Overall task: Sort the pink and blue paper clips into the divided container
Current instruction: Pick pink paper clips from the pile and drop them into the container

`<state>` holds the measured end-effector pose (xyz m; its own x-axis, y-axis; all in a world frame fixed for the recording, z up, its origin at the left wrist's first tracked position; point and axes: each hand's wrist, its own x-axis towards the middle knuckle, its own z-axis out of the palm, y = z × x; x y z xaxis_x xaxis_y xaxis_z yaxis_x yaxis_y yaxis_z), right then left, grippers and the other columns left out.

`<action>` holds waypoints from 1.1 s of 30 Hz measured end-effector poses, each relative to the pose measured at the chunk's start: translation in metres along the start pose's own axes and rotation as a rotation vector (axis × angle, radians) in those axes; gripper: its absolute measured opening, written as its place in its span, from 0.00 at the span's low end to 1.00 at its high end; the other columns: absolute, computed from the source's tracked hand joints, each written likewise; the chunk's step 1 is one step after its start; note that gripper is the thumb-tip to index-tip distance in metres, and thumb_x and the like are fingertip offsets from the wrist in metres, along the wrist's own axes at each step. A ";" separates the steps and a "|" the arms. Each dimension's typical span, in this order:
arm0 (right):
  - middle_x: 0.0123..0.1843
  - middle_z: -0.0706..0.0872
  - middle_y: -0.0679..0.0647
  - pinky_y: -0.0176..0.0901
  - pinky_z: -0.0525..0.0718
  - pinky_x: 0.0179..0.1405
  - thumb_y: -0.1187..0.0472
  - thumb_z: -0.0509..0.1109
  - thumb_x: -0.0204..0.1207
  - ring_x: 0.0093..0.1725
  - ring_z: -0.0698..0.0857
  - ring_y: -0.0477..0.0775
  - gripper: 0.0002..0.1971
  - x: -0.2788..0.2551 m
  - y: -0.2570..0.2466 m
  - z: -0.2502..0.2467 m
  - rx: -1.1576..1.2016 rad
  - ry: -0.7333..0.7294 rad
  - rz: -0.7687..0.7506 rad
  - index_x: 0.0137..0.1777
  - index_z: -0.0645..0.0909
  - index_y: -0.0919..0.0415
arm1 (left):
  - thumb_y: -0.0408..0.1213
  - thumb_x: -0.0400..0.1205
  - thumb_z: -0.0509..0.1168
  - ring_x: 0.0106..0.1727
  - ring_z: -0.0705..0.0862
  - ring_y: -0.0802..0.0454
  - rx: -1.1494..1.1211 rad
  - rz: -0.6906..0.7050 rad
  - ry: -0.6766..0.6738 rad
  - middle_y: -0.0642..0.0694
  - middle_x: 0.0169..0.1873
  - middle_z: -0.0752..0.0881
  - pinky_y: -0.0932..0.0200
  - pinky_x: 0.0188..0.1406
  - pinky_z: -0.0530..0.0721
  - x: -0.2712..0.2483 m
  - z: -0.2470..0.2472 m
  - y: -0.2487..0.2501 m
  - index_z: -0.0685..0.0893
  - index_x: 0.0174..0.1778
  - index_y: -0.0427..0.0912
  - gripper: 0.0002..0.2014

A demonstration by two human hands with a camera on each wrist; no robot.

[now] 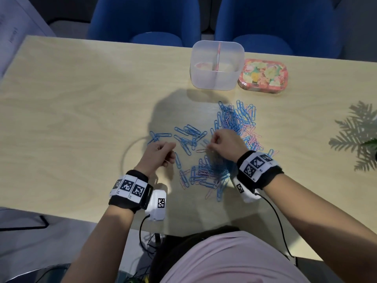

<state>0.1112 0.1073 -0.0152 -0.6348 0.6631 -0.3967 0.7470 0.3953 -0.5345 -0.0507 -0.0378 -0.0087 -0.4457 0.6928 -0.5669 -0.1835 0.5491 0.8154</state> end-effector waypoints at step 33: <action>0.39 0.85 0.51 0.45 0.74 0.39 0.57 0.66 0.75 0.41 0.82 0.54 0.05 -0.046 0.008 0.021 -0.119 -0.071 -0.180 0.45 0.81 0.57 | 0.37 0.79 0.62 0.50 0.84 0.43 1.192 0.252 -0.097 0.44 0.52 0.82 0.54 0.43 0.76 -0.005 0.025 -0.006 0.80 0.49 0.43 0.06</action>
<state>0.1421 0.0662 -0.0171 -0.7689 0.5305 -0.3568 0.6360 0.5779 -0.5114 -0.0257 -0.0333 -0.0132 -0.2765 0.8456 -0.4567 0.8390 0.4441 0.3144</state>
